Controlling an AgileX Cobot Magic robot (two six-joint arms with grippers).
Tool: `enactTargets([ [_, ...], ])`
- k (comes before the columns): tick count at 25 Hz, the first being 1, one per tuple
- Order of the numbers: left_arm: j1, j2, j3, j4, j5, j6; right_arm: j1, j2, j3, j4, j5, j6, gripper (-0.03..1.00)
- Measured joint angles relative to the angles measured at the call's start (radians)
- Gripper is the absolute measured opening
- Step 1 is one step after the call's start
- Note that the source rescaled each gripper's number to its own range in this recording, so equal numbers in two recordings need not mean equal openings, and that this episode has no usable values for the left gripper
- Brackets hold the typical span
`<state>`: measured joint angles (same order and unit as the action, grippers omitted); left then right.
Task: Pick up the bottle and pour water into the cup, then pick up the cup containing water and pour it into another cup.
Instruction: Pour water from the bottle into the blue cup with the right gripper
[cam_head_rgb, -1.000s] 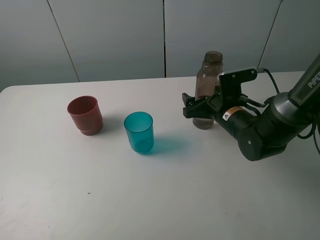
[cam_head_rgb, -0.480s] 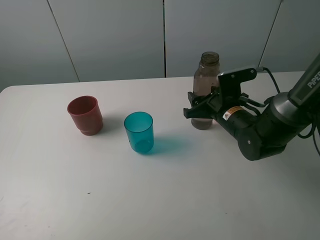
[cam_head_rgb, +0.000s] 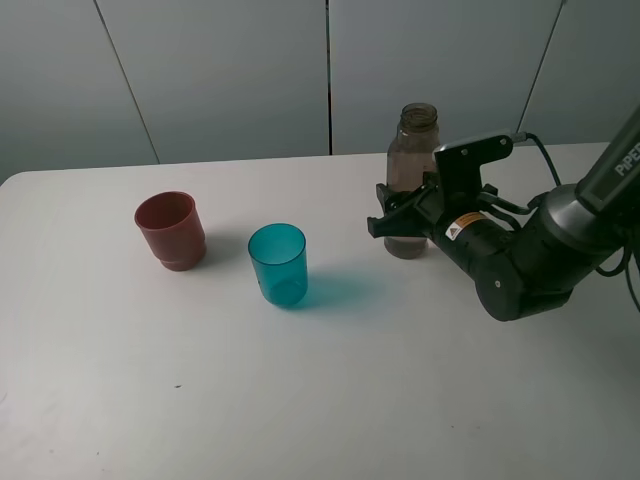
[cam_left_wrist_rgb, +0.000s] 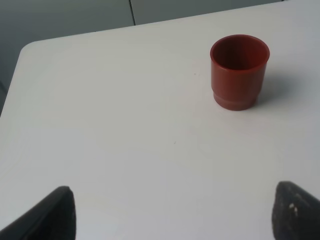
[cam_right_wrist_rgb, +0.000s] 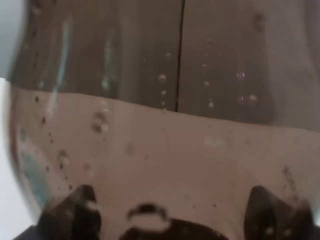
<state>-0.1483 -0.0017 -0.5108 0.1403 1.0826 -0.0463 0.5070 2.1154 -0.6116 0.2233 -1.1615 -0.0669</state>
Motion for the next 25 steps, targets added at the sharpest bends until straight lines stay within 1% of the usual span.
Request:
enactTargets([
  [5, 0.000, 0.000, 0.000, 0.000, 0.000, 0.000, 0.000, -0.011, 0.000, 0.006, 0.015, -0.007, 0.03],
  [8, 0.000, 0.000, 0.000, 0.000, 0.000, 0.000, 0.000, -0.072, 0.000, 0.020, 0.114, -0.080, 0.03],
  [10, 0.000, 0.000, 0.000, 0.000, 0.000, 0.000, 0.000, -0.131, 0.002, 0.027, 0.186, -0.162, 0.03],
  [13, 0.000, 0.000, 0.000, 0.000, 0.000, 0.000, 0.000, -0.229, 0.002, 0.031, 0.286, -0.340, 0.03],
  [16, 0.000, 0.000, 0.000, 0.000, 0.000, 0.000, 0.000, -0.291, 0.002, 0.042, 0.367, -0.522, 0.03],
  [18, 0.000, 0.000, 0.000, 0.000, 0.000, 0.000, 0.000, -0.313, 0.002, 0.053, 0.419, -0.614, 0.03],
  [21, 0.000, 0.000, 0.000, 0.000, 0.000, 0.000, 0.011, -0.323, 0.002, 0.065, 0.452, -0.722, 0.03],
  [25, 0.000, 0.000, 0.000, 0.000, 0.000, 0.000, 0.068, -0.323, 0.004, 0.102, 0.466, -0.868, 0.03],
])
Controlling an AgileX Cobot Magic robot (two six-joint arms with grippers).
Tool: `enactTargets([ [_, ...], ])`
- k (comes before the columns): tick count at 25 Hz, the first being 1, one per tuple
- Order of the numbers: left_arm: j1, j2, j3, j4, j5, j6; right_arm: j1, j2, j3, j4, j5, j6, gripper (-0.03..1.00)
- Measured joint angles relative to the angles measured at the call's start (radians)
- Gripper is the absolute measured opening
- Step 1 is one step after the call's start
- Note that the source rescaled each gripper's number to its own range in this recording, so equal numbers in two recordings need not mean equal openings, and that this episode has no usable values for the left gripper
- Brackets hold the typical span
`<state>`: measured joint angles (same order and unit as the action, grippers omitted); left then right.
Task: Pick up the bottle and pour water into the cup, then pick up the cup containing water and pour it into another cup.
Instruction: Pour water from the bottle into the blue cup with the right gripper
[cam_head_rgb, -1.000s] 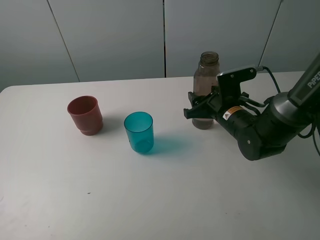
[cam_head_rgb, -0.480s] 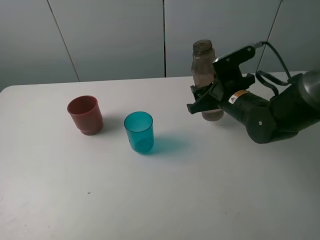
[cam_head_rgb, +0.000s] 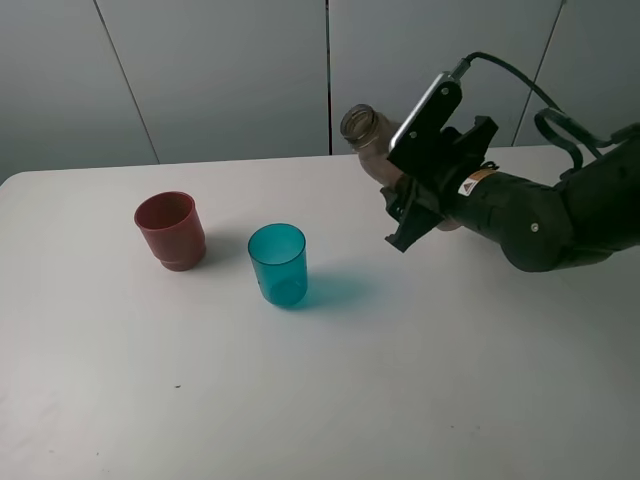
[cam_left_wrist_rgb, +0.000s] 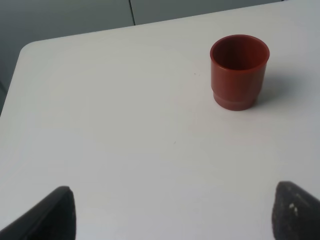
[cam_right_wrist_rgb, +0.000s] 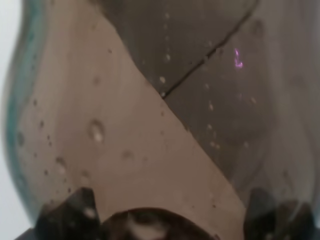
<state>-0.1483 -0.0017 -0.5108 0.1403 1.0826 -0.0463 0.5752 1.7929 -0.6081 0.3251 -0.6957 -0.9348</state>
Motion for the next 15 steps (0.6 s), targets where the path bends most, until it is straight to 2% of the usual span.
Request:
enactTargets([
  [5, 0.000, 0.000, 0.000, 0.000, 0.000, 0.000, 0.053, 0.000, -0.012, 0.026, 0.015, -0.176, 0.03],
  [15, 0.000, 0.000, 0.000, 0.000, 0.000, 0.000, 0.071, 0.013, -0.063, 0.060, 0.029, -0.439, 0.03],
])
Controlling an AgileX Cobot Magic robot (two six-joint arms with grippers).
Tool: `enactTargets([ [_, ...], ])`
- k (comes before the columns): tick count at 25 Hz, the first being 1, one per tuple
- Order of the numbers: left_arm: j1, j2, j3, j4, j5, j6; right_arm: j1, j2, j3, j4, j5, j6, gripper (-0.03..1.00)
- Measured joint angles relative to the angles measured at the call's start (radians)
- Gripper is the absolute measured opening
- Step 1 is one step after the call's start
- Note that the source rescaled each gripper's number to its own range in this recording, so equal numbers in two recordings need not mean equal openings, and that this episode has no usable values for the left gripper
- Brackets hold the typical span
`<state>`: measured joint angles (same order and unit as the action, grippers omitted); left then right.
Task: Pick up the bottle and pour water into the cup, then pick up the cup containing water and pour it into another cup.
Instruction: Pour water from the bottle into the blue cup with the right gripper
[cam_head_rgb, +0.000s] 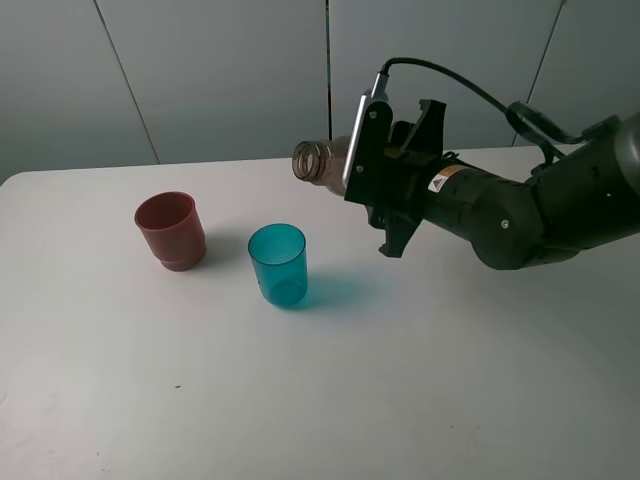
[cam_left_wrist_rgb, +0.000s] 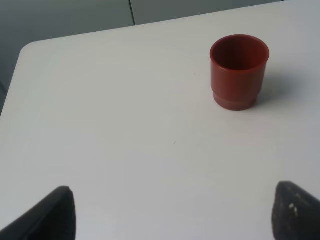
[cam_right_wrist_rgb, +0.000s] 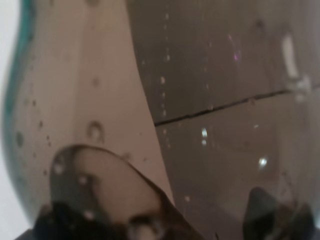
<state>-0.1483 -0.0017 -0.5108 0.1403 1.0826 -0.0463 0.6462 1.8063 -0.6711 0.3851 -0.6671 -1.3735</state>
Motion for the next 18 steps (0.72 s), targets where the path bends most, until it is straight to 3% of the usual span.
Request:
enactTargets([
  [18, 0.000, 0.000, 0.000, 0.000, 0.000, 0.002, 0.000, 0.099, -0.084, 0.027, 0.009, -0.281, 0.03],
])
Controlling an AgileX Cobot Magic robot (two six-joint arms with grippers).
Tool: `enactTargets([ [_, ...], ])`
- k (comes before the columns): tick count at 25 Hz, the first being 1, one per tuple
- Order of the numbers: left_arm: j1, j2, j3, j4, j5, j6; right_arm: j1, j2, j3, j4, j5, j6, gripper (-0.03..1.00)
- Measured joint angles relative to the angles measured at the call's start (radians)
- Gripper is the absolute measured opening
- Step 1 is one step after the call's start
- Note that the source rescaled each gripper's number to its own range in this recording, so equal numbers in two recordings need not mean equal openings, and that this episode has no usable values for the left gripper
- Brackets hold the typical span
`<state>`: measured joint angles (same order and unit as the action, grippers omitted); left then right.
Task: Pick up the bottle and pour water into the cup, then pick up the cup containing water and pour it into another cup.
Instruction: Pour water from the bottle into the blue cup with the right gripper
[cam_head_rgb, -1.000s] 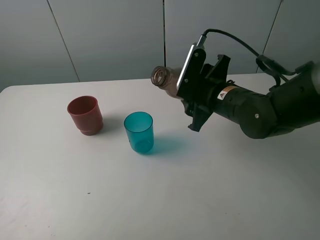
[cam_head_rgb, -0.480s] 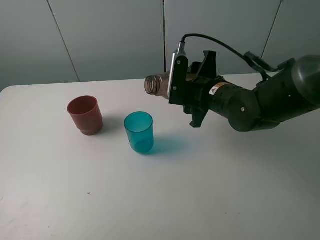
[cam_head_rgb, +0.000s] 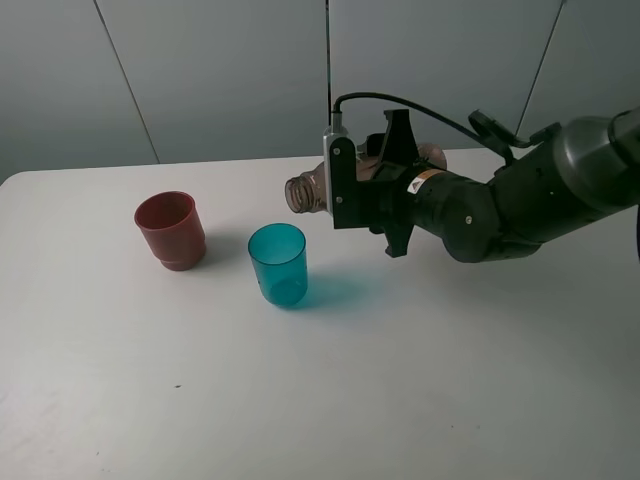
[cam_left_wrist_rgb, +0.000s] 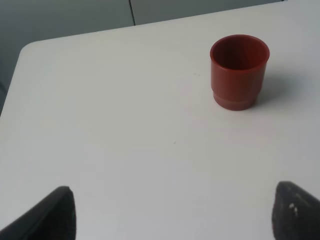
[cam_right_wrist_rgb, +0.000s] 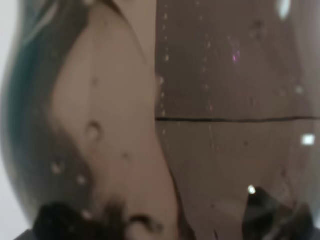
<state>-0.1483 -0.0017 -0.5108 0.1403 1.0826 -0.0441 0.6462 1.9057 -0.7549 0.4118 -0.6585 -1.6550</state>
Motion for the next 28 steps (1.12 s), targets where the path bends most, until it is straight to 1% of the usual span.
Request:
enactTargets([
  [9, 0.000, 0.000, 0.000, 0.000, 0.000, 0.000, 0.012, 0.028, -0.065, 0.024, -0.004, -0.137, 0.03],
  [16, 0.000, 0.000, 0.000, 0.000, 0.000, 0.000, 0.012, 0.030, -0.067, 0.026, -0.007, -0.257, 0.03],
  [23, 0.000, 0.000, 0.000, 0.000, 0.000, 0.000, 0.012, 0.030, -0.067, 0.024, -0.032, -0.333, 0.03],
  [28, 0.000, 0.000, 0.000, 0.000, 0.000, -0.002, 0.012, 0.030, -0.067, 0.020, -0.039, -0.349, 0.03],
])
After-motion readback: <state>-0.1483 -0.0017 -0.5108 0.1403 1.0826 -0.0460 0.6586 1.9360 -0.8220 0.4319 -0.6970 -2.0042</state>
